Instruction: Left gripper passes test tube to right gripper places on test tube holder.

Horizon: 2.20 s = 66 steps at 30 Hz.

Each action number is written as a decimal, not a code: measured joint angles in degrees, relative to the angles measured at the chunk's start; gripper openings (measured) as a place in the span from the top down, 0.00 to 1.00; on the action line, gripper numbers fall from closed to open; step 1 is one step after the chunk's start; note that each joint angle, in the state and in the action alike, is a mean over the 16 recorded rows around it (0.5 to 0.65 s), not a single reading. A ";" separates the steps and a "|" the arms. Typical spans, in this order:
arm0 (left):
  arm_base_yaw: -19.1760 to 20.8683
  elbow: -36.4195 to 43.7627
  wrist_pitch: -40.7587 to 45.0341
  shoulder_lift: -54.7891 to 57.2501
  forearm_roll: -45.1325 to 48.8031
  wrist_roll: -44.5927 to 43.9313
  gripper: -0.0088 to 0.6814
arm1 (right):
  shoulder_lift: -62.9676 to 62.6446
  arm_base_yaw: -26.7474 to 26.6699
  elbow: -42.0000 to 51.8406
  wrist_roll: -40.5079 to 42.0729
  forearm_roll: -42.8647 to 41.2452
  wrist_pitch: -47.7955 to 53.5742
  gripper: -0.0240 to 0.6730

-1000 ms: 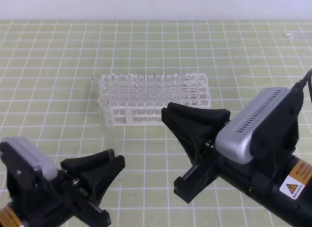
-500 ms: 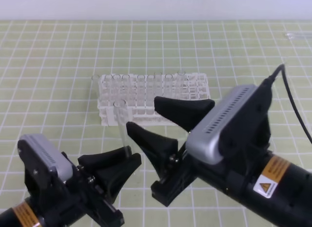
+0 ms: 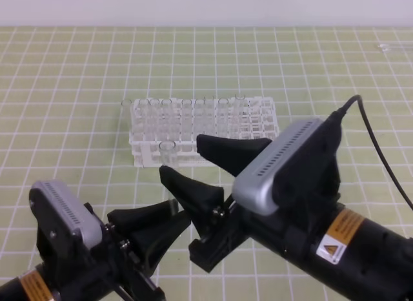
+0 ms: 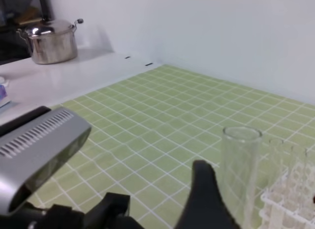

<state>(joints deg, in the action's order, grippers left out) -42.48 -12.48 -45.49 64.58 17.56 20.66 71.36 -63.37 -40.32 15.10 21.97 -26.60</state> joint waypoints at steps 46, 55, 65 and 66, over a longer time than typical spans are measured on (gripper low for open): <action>0.03 0.04 -2.80 -0.07 2.72 -0.53 0.95 | 6.54 -0.20 -2.56 -1.15 1.48 -4.36 0.78; 0.01 0.03 -1.99 -0.03 2.74 -0.52 0.85 | 6.54 -0.23 -2.61 -1.15 1.52 -4.42 0.84; -0.01 0.00 -0.79 0.02 2.88 0.57 0.56 | 6.53 -0.10 -2.61 -0.26 1.98 -4.68 0.84; -0.01 0.00 -0.77 0.01 2.91 0.76 0.54 | 6.52 -0.09 -2.61 0.12 2.12 -4.71 0.84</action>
<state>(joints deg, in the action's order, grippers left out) -42.49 -12.48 -46.25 64.59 20.47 21.42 77.88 -63.46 -42.93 15.21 24.09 -31.31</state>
